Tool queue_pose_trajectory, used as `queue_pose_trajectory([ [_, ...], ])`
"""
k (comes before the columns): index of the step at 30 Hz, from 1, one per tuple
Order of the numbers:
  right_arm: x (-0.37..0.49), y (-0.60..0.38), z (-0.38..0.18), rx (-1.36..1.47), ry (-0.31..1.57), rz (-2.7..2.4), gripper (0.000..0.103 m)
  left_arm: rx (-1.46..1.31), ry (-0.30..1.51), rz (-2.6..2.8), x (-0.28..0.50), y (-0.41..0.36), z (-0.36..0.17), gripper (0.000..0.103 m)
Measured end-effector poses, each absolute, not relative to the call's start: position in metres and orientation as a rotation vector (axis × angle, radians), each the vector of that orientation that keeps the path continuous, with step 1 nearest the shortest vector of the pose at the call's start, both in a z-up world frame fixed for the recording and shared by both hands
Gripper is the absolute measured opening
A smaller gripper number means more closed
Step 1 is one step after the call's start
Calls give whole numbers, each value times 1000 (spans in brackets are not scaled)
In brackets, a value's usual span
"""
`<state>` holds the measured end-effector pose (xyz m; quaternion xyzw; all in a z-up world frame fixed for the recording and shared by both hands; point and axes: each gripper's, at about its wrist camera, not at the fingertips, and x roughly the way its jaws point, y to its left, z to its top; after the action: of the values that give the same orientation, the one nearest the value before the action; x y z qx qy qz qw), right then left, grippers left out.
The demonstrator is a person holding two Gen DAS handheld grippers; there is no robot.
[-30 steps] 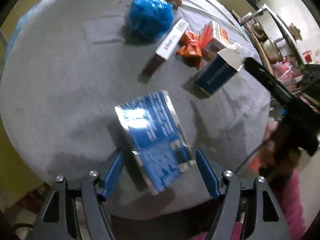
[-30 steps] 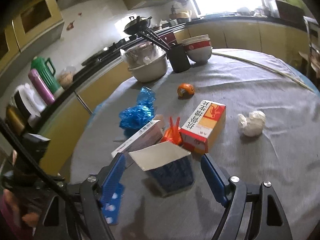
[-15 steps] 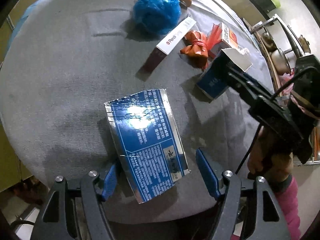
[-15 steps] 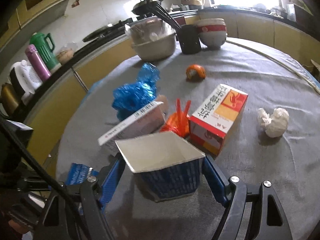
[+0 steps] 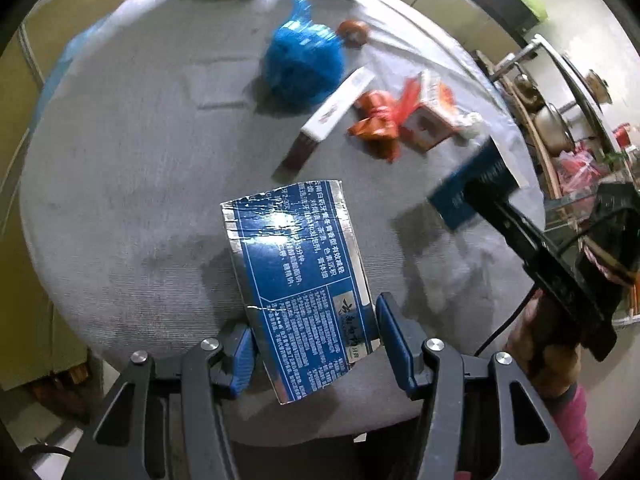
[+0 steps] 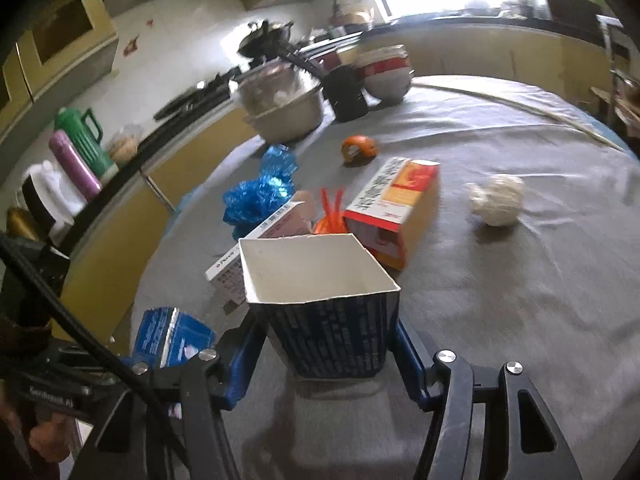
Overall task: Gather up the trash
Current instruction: 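Lift the flat blue box with the left tool while the right tool lifts the blue box, then carry both boxes over the red basket and open both tools to drop them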
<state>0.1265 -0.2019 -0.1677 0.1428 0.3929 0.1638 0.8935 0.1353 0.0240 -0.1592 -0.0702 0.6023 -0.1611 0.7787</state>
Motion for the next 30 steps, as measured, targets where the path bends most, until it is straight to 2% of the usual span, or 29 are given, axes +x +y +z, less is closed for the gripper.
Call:
queue_pose_trajectory([
  [14,8,-283,-108,464,612,201,63,6,1102,-472,92,-25,-104,58],
  [30,-87,-377,-97,577,508,-47,64,250,889,-659,51,-138,-71,58],
])
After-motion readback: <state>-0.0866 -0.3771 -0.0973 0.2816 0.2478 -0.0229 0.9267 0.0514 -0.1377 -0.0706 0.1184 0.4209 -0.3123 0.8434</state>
